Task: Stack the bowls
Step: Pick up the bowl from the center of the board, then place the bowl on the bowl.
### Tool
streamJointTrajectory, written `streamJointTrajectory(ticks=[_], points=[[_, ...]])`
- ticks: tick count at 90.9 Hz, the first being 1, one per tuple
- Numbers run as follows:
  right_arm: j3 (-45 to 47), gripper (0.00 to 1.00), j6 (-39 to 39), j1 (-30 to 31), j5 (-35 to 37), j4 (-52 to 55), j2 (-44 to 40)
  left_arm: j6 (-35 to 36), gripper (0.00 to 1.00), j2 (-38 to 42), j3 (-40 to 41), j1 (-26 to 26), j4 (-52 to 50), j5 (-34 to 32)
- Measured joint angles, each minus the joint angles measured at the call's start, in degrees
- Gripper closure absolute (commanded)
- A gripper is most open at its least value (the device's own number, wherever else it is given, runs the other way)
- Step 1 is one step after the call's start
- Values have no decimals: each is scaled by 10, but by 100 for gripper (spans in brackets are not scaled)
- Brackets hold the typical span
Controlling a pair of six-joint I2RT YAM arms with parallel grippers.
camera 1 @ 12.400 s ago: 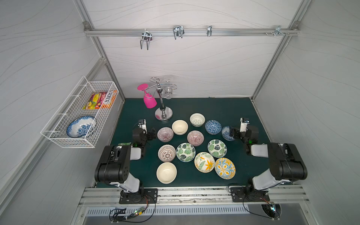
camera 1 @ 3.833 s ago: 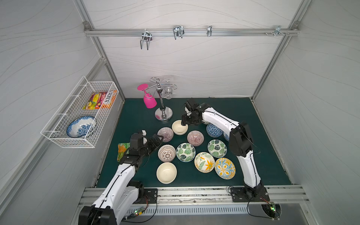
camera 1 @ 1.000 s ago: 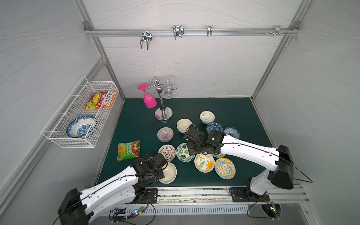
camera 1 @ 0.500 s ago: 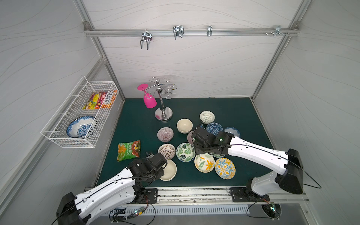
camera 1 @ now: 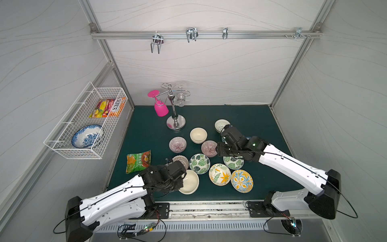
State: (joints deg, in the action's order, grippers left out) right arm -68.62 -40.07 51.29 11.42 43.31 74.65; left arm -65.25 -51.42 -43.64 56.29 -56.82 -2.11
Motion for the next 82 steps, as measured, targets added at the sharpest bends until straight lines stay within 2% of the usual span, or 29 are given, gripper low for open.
streamJointTrajectory(ticks=[5, 10, 22, 31, 37, 54, 82], points=[[2, 39, 7, -13, -6, -1, -6, 13, 100, -26, -48, -8, -4, -4], [10, 33, 12, -30, -12, -4, -15, 35, 100, -59, -95, -37, -3, 1], [38, 2, 21, -75, -26, -9, -43, 104, 100, -145, -176, -151, 12, 35], [46, 1, 35, -99, -32, -9, -59, 162, 100, -221, -231, -219, 20, 52], [45, 1, 40, -107, -29, -9, -66, 201, 100, -273, -272, -248, 25, 60], [43, 1, 40, -135, -11, -4, -70, 285, 100, -421, -403, -289, 47, 98], [22, 1, 52, -153, -27, -5, -47, 346, 100, -567, -469, -334, 89, 130]])
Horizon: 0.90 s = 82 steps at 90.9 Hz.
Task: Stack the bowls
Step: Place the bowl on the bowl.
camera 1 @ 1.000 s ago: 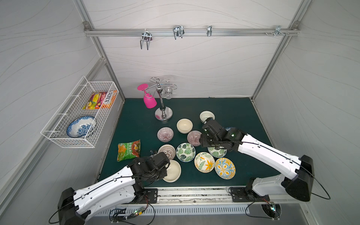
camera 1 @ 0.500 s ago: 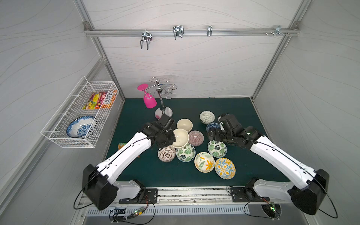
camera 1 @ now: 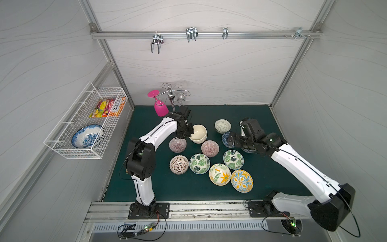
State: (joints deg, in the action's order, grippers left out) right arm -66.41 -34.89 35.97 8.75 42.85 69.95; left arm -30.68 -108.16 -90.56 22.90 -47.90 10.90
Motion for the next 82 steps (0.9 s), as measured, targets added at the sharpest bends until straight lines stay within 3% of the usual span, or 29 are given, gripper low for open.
streamJointTrajectory(ticks=[76, 82], points=[[-16, 1, 19, 1, -66, -22, 85, 39, 100, -96, -55, 1, 14, -75], [-15, 1, 19, 1, -71, -23, 87, 39, 97, -101, -61, 1, 12, -79]])
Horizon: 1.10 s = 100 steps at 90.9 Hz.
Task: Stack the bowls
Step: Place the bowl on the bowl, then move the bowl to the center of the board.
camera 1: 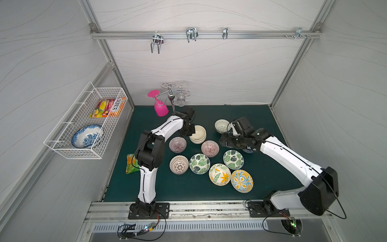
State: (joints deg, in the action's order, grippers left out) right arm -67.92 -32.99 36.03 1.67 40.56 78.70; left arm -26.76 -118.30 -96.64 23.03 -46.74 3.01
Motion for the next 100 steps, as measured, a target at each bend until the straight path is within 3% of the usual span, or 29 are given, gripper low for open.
streamJointTrajectory(ticks=[13, 26, 43, 57, 70, 77, 87, 100], points=[[7, 1, 0, 0, -7, -7, 1, -4, 88, -5, -8, 0, 0, 1], [11, 2, 0, 0, -12, -10, 3, -16, 68, -8, -18, 0, 2, 13], [21, 4, -1, 0, -15, -11, 3, -35, 53, -8, -20, 0, 13, 36], [24, 16, -7, 0, -19, -11, 6, -52, 42, -2, -20, 0, 16, 44], [24, 28, -14, 0, -32, -11, 26, -57, 20, 31, -6, 0, 19, 45], [24, 32, -19, 0, -38, -10, 44, -64, 2, 71, 26, -3, 30, 45], [23, 43, -28, 2, -44, -10, 68, -75, 0, 146, 102, -8, 49, 48], [2, 49, -37, 8, -51, -5, 106, -85, 0, 252, 212, -14, 69, 43]])
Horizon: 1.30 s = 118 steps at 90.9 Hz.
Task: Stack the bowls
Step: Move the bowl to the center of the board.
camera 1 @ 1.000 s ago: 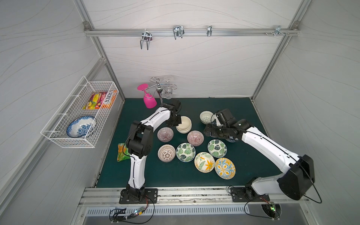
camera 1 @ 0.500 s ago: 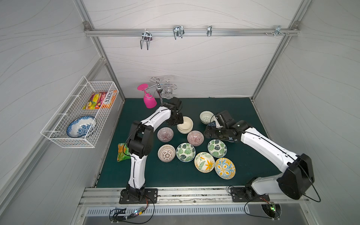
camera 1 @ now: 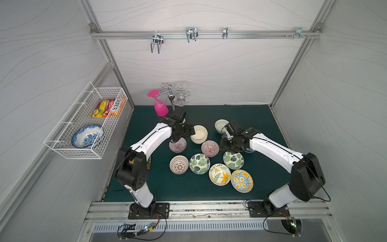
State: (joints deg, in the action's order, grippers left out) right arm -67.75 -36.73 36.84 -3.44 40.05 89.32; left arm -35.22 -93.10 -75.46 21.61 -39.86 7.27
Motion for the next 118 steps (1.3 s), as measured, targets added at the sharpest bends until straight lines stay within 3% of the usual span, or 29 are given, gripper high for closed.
streamJointTrajectory(ticks=[15, 39, 55, 79, 102, 118], points=[[-15, 54, -19, 7, -1, 0, 35, -13, 0, 123, 119, -2, 14, -38], [-38, 52, -43, 8, 2, -2, 92, -43, 0, 339, 327, -5, 88, -76], [-51, 58, -50, 6, 5, -6, 121, -58, 0, 428, 396, -6, 122, -93], [-75, 70, -56, 0, 15, -7, 156, -71, 0, 458, 417, -7, 163, -108], [-82, 94, -55, -16, 16, -6, 164, -73, 0, 465, 428, -9, 175, -111], [-89, 96, -49, -40, 14, -6, 164, -73, 0, 464, 429, -10, 179, -111]])
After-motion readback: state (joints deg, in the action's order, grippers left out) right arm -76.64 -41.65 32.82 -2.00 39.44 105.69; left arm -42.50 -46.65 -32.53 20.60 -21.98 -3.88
